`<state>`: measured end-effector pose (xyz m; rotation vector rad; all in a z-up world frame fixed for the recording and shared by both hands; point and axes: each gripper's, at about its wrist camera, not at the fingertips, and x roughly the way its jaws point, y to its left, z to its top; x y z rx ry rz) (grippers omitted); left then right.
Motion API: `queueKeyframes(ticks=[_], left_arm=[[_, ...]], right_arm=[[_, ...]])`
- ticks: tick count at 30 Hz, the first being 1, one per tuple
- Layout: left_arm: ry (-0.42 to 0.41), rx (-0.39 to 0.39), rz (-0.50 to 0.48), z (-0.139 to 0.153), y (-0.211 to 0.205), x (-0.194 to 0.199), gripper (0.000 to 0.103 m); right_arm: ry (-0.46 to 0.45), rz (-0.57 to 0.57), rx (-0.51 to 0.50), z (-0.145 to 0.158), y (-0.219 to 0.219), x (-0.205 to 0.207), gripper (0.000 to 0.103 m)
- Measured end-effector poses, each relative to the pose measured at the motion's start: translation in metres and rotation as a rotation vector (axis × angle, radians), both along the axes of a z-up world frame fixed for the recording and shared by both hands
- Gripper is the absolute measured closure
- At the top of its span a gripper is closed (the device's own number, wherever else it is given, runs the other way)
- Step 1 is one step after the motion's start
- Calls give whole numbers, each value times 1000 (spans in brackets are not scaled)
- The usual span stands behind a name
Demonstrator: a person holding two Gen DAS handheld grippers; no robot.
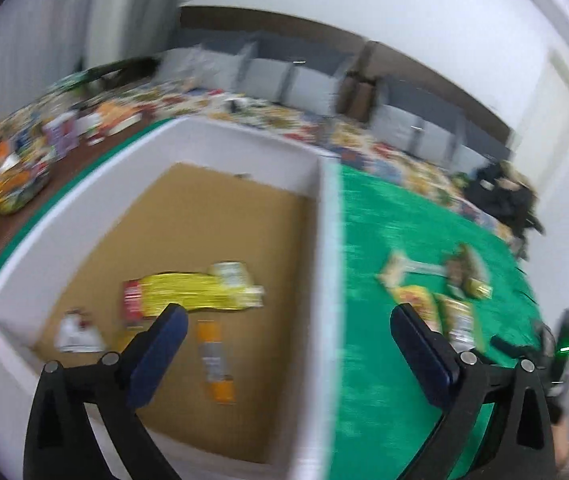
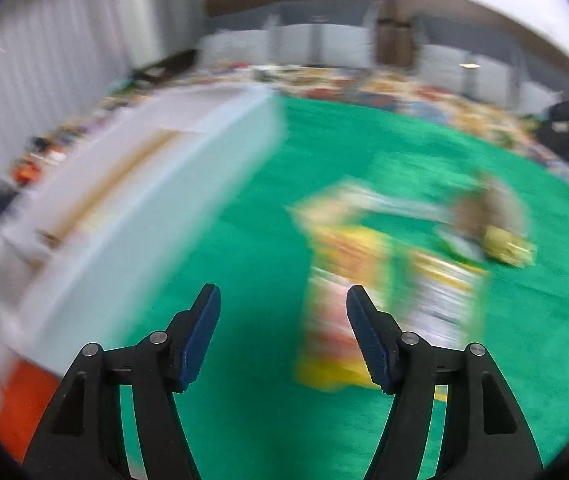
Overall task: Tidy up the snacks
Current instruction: 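Withdraw both grippers from the box back to the snack pile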
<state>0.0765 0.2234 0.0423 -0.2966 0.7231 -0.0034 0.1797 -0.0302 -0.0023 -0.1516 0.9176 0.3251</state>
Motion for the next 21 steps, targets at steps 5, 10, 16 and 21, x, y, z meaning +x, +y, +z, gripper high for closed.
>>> queueKeyframes(ticks=[5, 10, 16, 21], left_arm=[[23, 19, -184, -7, -95, 12, 0], [154, 105, -272, -62, -169, 28, 0], [244, 189, -215, -111, -187, 45, 1], [249, 223, -155, -128, -180, 62, 1]], right_arm=[[15, -254, -126, -40, -129, -23, 34], [1, -421, -95, -49, -191, -33, 34], [23, -434, -66, -55, -200, -26, 34], [23, -433, -37, -59, -204, -27, 28]])
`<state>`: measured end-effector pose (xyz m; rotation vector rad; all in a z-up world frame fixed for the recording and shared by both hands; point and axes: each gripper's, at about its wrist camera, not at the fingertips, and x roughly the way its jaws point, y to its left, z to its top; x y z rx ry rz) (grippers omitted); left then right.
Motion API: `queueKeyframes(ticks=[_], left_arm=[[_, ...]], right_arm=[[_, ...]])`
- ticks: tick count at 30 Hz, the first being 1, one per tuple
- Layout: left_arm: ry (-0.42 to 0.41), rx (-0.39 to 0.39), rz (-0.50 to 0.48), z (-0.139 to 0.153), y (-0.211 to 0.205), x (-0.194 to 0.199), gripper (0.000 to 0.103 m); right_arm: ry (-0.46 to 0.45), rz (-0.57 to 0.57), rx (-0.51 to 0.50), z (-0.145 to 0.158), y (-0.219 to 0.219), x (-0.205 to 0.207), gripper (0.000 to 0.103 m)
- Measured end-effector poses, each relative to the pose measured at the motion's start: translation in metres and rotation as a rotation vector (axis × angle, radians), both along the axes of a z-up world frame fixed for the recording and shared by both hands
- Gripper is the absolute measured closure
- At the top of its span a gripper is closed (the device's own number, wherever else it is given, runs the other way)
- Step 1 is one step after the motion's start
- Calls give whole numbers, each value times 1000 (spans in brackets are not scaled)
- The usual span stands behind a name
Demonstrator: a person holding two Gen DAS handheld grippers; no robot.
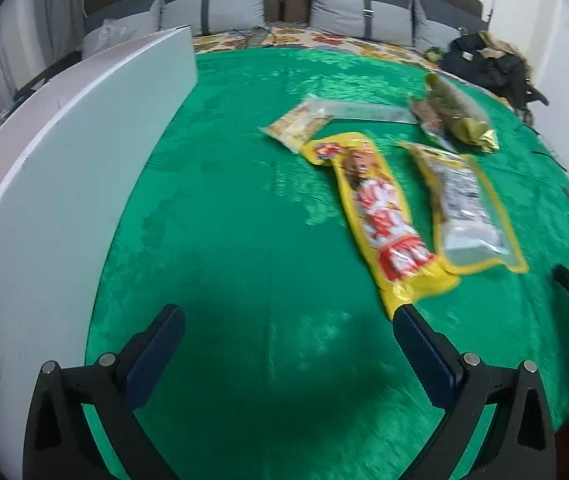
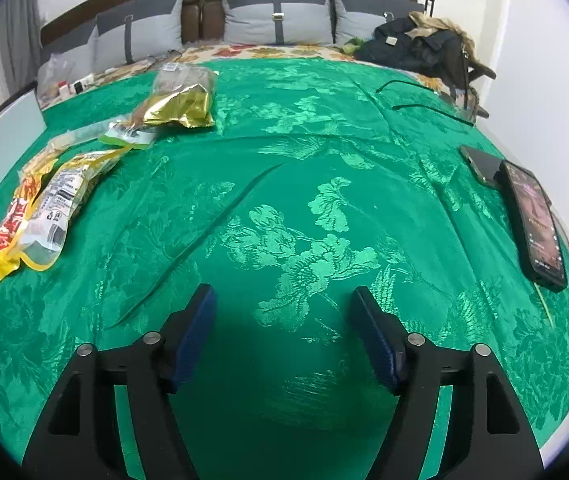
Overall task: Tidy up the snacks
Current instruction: 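Withdraw both grippers from the box back to the snack pile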
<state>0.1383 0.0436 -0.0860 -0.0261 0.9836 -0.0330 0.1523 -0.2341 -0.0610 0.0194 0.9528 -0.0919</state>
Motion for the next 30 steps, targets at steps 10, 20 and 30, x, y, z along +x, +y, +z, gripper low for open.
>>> queueKeyframes(ticks=[10, 20, 30], left_arm=[[-11, 30, -1, -21, 3, 9, 0], [-27, 29, -9, -21, 2, 10, 0], [-29, 25, -15, -20, 2, 11, 0]], right_arm=[[1, -4, 8, -1, -4, 0, 23], [0, -3, 8, -1, -4, 0, 22], [-1, -3, 9, -1, -4, 0, 21]])
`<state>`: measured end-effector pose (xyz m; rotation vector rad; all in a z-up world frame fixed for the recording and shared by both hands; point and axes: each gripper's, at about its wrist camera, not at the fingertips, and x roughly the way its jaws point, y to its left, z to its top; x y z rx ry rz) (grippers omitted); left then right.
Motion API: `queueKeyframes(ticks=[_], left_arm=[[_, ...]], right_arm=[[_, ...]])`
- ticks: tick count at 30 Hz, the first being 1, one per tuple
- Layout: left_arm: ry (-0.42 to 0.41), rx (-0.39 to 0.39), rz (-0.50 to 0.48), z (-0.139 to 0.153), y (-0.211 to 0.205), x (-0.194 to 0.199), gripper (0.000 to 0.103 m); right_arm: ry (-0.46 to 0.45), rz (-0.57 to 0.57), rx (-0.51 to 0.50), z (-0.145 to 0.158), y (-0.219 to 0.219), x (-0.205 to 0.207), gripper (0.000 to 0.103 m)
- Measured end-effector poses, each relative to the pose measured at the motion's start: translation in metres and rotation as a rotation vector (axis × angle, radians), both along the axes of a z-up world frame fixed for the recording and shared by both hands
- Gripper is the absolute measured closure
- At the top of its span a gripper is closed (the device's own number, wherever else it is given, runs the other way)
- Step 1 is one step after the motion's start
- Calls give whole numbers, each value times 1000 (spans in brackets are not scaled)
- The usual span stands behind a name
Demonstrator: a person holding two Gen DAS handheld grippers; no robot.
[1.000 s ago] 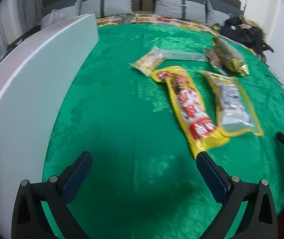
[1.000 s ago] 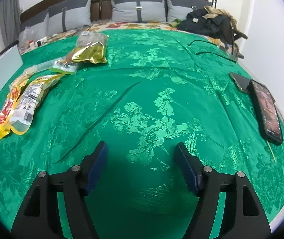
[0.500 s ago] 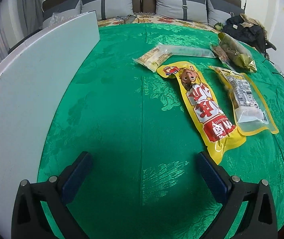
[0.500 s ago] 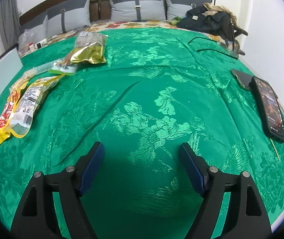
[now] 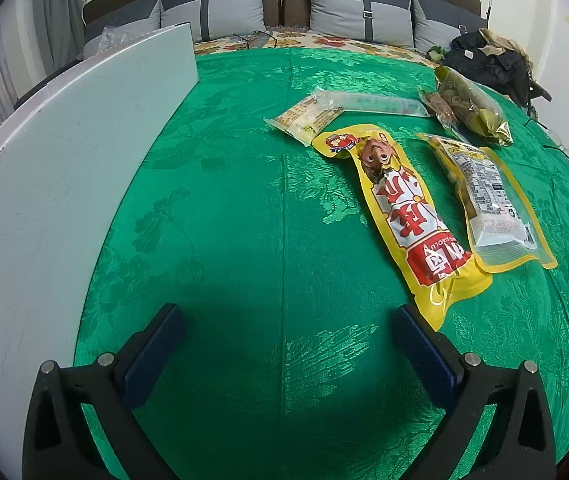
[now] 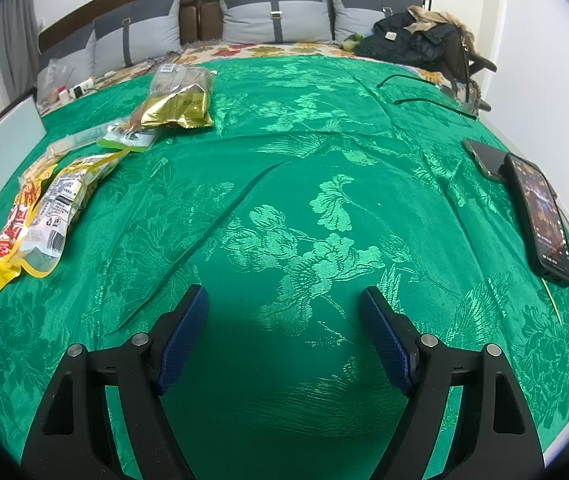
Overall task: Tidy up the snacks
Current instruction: 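Withdraw both grippers from the box back to the snack pile, then grasp the yellow-edged peanut snack pack with the right gripper and lift it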
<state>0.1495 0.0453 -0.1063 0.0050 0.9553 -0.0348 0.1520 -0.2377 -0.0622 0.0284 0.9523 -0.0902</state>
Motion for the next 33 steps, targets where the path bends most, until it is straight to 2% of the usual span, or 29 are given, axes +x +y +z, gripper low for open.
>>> queueKeyframes(ticks=[17, 21, 24, 27, 29, 33], left_arm=[[-1, -1, -1, 0, 0, 0, 0], [-1, -1, -1, 0, 0, 0, 0], [-1, 0, -1, 0, 0, 0, 0], [-1, 0, -1, 0, 0, 0, 0], [-1, -1, -1, 0, 0, 0, 0], [-1, -1, -1, 0, 0, 0, 0]], right_arm=[[16, -1, 5, 1, 1, 2, 21], [37, 26, 135, 16, 15, 15, 21], [63, 92, 266, 30, 42, 41, 21], [137, 151, 373, 34, 73, 81, 21], [184, 188, 357, 34, 101, 107, 22], [261, 209, 231, 26, 146, 136, 22]])
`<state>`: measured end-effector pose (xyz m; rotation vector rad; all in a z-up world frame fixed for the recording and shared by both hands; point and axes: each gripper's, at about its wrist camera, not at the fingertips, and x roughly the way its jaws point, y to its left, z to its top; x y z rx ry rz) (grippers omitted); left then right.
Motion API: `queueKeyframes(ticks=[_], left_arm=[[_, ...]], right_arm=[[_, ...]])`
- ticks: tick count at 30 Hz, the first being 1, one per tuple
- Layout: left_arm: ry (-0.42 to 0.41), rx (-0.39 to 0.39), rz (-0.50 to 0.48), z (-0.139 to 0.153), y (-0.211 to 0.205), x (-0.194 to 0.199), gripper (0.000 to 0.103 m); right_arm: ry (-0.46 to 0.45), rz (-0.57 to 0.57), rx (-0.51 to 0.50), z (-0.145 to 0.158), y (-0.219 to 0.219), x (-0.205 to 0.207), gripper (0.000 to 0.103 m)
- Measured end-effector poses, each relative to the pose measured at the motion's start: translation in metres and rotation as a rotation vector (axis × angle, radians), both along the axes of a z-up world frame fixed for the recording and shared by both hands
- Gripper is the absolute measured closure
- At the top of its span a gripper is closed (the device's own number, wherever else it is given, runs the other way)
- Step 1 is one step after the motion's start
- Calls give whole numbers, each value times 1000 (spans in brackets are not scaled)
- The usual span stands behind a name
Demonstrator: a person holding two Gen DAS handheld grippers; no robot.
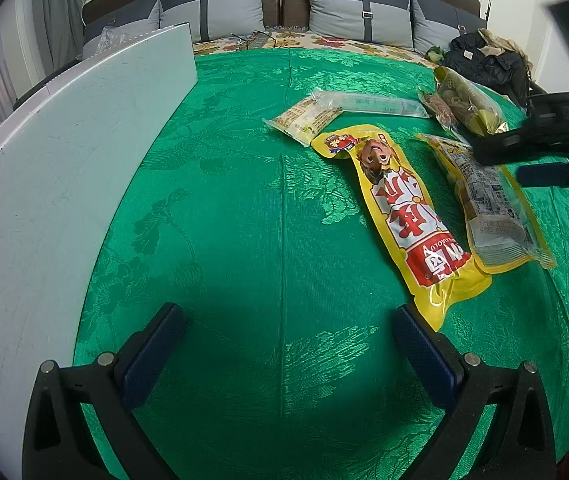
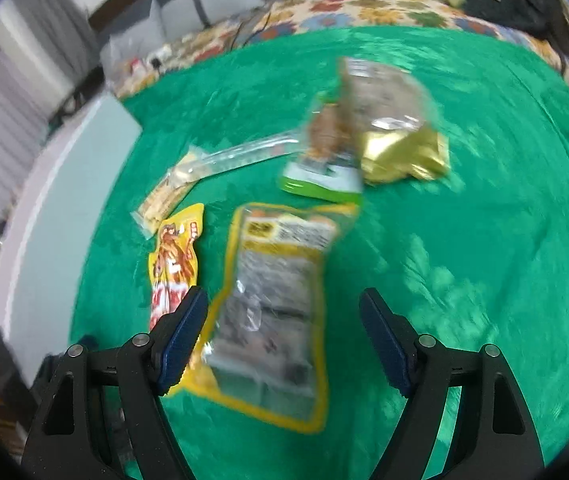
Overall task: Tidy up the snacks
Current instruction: 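Grasp the yellow-edged peanut snack pack with the right gripper and lift it, then hold the peanut pack in the right gripper while the left gripper grasps the yellow-red sausage pack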
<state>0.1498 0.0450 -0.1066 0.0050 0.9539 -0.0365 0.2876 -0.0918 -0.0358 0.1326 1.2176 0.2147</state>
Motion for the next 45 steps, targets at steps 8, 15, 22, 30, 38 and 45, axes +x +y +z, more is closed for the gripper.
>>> queueKeyframes(ticks=[8, 15, 22, 30, 38, 45], left_arm=[[-1, 0, -1, 0, -1, 1, 0], [0, 0, 0, 0, -1, 1, 0], [-1, 0, -1, 0, -2, 1, 0], [-1, 0, -1, 0, -1, 1, 0], [-1, 0, -1, 0, -1, 1, 0], [-1, 0, -1, 0, -1, 1, 0]], right_arm=[[74, 2, -213, -35, 43, 14, 22], [24, 21, -137, -29, 27, 5, 45], [2, 75, -80, -22, -11, -26, 48], [-105, 3, -104, -17, -99, -74, 47], [-224, -35, -87, -29, -115, -90, 23], [-248, 12, -175, -34, -106, -91, 15]])
